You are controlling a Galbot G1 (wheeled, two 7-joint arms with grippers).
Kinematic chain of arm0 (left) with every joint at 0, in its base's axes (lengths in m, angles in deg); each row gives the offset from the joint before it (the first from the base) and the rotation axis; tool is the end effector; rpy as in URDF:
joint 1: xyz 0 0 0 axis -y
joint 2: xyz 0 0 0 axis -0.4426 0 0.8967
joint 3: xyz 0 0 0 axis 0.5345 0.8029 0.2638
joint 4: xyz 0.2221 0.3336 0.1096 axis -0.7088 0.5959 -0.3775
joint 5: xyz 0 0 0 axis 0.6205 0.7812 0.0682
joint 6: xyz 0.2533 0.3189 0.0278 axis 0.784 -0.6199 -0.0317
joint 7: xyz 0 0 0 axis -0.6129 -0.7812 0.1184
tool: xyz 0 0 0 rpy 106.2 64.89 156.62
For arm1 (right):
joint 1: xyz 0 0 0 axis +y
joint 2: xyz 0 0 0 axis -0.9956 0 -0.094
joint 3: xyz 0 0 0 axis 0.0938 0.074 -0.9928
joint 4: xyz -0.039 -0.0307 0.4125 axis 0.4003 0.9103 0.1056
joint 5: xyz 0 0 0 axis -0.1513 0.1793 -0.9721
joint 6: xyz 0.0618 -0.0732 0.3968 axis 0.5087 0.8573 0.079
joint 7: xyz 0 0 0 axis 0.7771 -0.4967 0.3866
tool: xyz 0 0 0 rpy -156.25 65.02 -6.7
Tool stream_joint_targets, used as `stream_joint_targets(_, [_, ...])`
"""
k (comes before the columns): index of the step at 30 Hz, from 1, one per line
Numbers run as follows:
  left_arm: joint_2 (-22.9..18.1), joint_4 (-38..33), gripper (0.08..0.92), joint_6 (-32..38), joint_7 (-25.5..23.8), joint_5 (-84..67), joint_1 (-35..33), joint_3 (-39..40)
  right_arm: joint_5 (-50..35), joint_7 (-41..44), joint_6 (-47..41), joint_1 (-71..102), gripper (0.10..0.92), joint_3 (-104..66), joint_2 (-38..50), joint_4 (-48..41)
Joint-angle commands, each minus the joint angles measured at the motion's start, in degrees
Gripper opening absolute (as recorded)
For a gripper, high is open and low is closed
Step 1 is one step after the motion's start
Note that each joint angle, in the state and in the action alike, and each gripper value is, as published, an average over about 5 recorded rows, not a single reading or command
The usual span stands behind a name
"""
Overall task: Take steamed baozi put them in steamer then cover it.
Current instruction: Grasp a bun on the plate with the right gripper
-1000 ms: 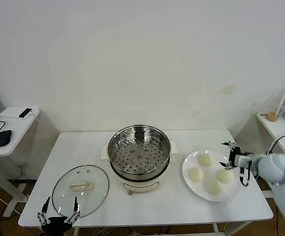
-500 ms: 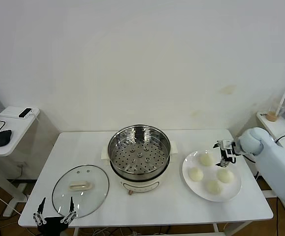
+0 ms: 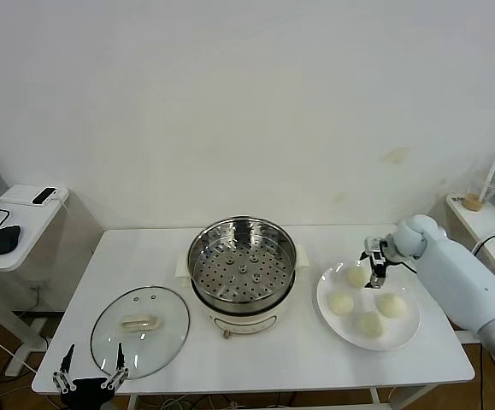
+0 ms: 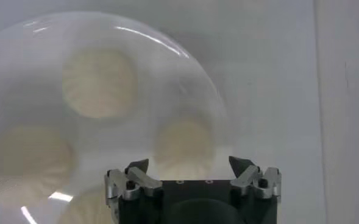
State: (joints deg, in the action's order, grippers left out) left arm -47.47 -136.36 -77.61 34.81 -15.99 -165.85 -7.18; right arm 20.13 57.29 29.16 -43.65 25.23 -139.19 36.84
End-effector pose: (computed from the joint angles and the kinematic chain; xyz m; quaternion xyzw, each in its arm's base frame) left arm 0.0792 0.0697 -0.3719 0.1157 -0.9736 -0.1696 0.1000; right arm 0.6516 -0.2000 -0.2872 0.4354 -0.5915 0.5426 0.4076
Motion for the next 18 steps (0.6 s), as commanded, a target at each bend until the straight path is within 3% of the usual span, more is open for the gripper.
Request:
stream_joint_targets(1, [0.0, 0.0, 0.823, 0.0, 0.0, 0.0, 0.0, -0.1, 0.6, 0.1, 0.0, -2.0, 0.748, 1.5, -2.4, -4.1])
stream_joint_targets(14, [0.0, 0.0, 0.823, 0.1, 0.2, 0.0, 0.1, -0.1, 0.8, -0.1, -0.4, -1.5, 0.603, 1.4, -2.7, -4.0])
stream_joint_targets(18, [0.1, -0.1, 0.823, 0.1, 0.3, -0.1, 0.0, -0.2, 0.7, -0.1, -0.3, -1.6, 0.593, 1.4, -2.5, -3.8])
